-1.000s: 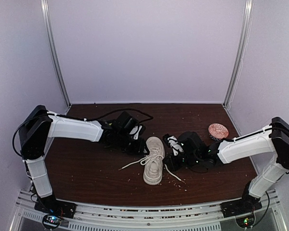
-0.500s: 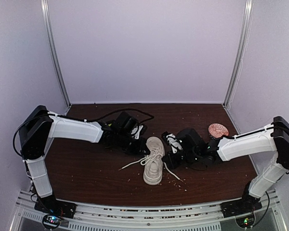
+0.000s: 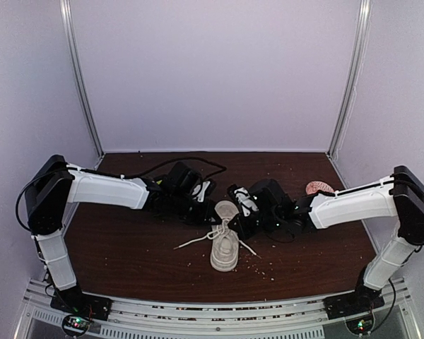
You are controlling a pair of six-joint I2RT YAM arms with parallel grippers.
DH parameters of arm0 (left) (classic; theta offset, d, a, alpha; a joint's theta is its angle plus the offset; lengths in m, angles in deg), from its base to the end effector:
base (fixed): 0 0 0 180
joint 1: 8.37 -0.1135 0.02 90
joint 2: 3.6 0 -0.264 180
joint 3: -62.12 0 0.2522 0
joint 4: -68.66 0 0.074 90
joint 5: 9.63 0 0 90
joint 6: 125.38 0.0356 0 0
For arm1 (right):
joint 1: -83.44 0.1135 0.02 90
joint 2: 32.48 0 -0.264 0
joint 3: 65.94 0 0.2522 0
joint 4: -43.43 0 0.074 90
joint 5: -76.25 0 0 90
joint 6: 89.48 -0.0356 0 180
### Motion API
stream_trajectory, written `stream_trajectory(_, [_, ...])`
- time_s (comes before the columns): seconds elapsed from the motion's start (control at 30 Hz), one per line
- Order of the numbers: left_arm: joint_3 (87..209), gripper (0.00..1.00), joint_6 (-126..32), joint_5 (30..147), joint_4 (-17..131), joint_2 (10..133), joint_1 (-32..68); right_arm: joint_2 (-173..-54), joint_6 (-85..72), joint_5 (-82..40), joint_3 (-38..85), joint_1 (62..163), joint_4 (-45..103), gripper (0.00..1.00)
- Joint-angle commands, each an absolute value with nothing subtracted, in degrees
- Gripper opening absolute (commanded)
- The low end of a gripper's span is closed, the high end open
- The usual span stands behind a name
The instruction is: Tie the shoes
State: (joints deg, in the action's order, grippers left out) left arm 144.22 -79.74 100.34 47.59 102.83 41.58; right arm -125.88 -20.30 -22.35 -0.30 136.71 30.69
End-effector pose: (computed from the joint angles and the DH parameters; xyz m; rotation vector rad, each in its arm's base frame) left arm 0.2480 -0.3140 0.1863 0.3189 2.6253 -1.1090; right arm 0.2002 0.2772 0.1886 -0.7546 2.2938 0.8151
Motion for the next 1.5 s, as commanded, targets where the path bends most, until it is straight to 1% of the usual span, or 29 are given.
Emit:
stream_trajectory(0.0, [143.8,0.00,-78.2,101.5,50.1,100.9,41.4,-128.3,-19.4,-23.3,2.0,136.7,29.4,0.00])
stream_trajectory(0.43, [143.3,0.00,-75.2,104.6,51.5,101.2,43.1,-132.1,-20.1,-24.0,3.9,136.6,30.0,0.00])
stream_trajectory(0.57, [143.3,0.00,-74.2,104.4,49.2,101.4,43.0,-132.3,-20.4,-24.0,3.6,136.6,30.4,0.00])
stream_trajectory(0.67, [144.8,0.00,-72.6,102.2,44.6,100.8,43.0,-132.2,-20.5,-24.0,3.2,136.6,30.7,0.00])
stream_trajectory(0.77, [145.8,0.10,-71.8,99.8,41.8,99.4,42.3,-132.1,-20.6,-24.0,2.6,136.6,31.0,0.00])
stream_trajectory(0.87, [145.9,0.25,-71.8,98.6,42.2,97.9,41.3,-131.8,-20.7,-24.0,2.0,136.6,31.3,0.00])
stream_trajectory(0.93, [146.4,0.29,-71.8,97.4,41.7,97.6,40.8,-131.8,-20.8,-23.9,1.8,136.7,31.4,0.00])
stream_trajectory(1.03, [147.1,0.31,-72.5,96.2,41.3,98.2,40.0,-131.7,-20.8,-24.0,1.7,136.6,31.6,0.00])
stream_trajectory(1.17, [148.8,0.30,-73.3,95.2,38.6,101.2,39.6,-131.6,-21.0,-24.0,1.7,136.6,31.8,0.00])
stream_trajectory(1.33, [150.4,0.23,-73.4,97.2,36.7,104.6,39.7,-131.6,-21.0,-24.1,1.8,136.6,32.0,0.00])
stream_trajectory(1.47, [150.2,0.19,-73.2,99.3,37.6,105.4,39.6,-131.5,-21.1,-24.1,1.8,136.6,32.1,0.00])
